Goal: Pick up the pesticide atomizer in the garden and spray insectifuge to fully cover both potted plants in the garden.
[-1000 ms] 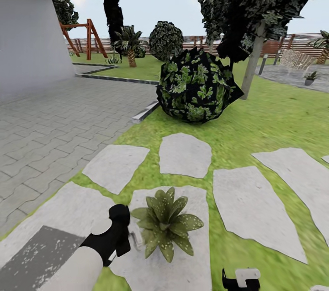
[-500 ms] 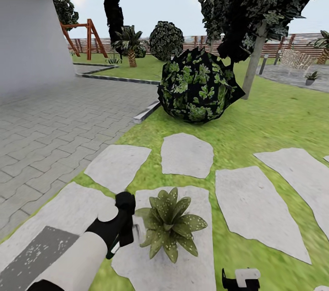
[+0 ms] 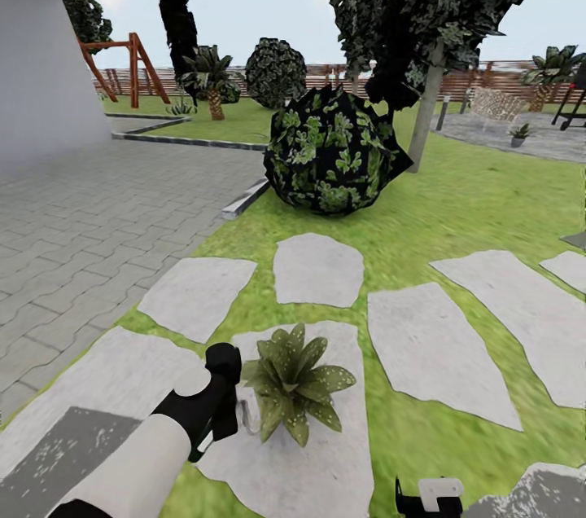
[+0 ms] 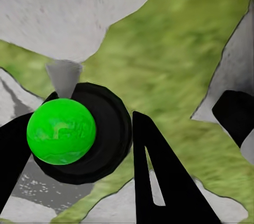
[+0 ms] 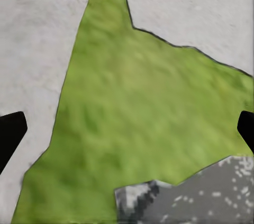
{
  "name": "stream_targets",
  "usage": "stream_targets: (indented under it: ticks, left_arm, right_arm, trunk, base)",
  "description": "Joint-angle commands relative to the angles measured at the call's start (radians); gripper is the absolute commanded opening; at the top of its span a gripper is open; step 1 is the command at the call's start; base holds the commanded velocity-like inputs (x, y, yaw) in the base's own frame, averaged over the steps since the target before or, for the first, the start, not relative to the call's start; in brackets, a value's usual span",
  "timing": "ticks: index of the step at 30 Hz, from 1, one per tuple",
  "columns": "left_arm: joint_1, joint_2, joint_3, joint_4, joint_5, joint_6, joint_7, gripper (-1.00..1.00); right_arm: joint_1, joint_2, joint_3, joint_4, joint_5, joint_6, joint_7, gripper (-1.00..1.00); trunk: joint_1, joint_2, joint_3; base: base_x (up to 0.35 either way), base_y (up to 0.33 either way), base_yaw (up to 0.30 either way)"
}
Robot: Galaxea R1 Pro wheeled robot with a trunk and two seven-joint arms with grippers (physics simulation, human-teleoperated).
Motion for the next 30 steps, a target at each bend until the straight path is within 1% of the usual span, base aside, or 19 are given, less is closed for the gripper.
stream_targets:
  ticks: [1,6,10,12,15,17,25,30]
  left_arm:
    - [0.000,0.000,-0.002,-0.001,-0.005,0.011,-0.006,-1.00]
    - [-0.002,0.002,-0.001,-0.005,-0.010,0.012,-0.008,-1.00]
    - [-0.015,-0.003,-0.001,-0.012,-0.010,0.017,-0.017,-1.00]
    - [-0.005,0.005,0.001,-0.006,-0.012,0.014,-0.009,-1.00]
    - [0.000,0.031,0.004,-0.002,-0.012,0.014,-0.004,-1.00]
    - [0.000,0.035,0.004,-0.002,-0.011,0.016,-0.004,-1.00]
    - [0.000,0.033,0.004,-0.010,-0.016,0.020,0.000,-1.00]
    - [0.000,0.029,-0.001,-0.004,-0.014,0.019,0.000,-1.00]
  right_arm:
    - [-0.001,0.000,-0.005,0.001,0.011,-0.003,-0.006,1.00]
    - [-0.001,0.000,-0.006,0.001,0.011,-0.003,-0.006,1.00]
    - [-0.001,0.000,-0.005,0.001,0.011,-0.003,-0.006,1.00]
    - [-0.001,0.000,-0.006,0.001,0.011,-0.003,-0.006,1.00]
    - [-0.001,0.001,-0.005,0.001,0.011,-0.003,-0.006,1.00]
    - [-0.001,0.001,-0.005,0.001,0.011,-0.003,-0.005,1.00]
    - [-0.001,0.000,-0.005,0.002,0.014,-0.003,-0.004,1.00]
    - [-0.001,0.000,-0.005,0.001,0.012,-0.003,-0.006,1.00]
  trunk:
    - [-0.001,0.000,-0.001]
    - [-0.001,0.000,-0.001]
    - [-0.001,0.000,-0.001]
    - [-0.001,0.000,-0.001]
    - [-0.001,0.000,-0.001]
    - [-0.001,0.000,-0.001]
    - [-0.001,0.000,-0.001]
    - [-0.001,0.000,-0.001]
  base:
    - [-0.100,0.087,-0.021]
    - [-0.023,0.020,-0.027]
    - [-0.001,0.001,-0.240]
    - [0.000,0.000,-0.295]
    - [0.000,0.000,-0.191]
    - [0.000,0.057,-0.044]
    - [-0.004,0.280,-0.004]
    - [-0.184,0.251,0.000]
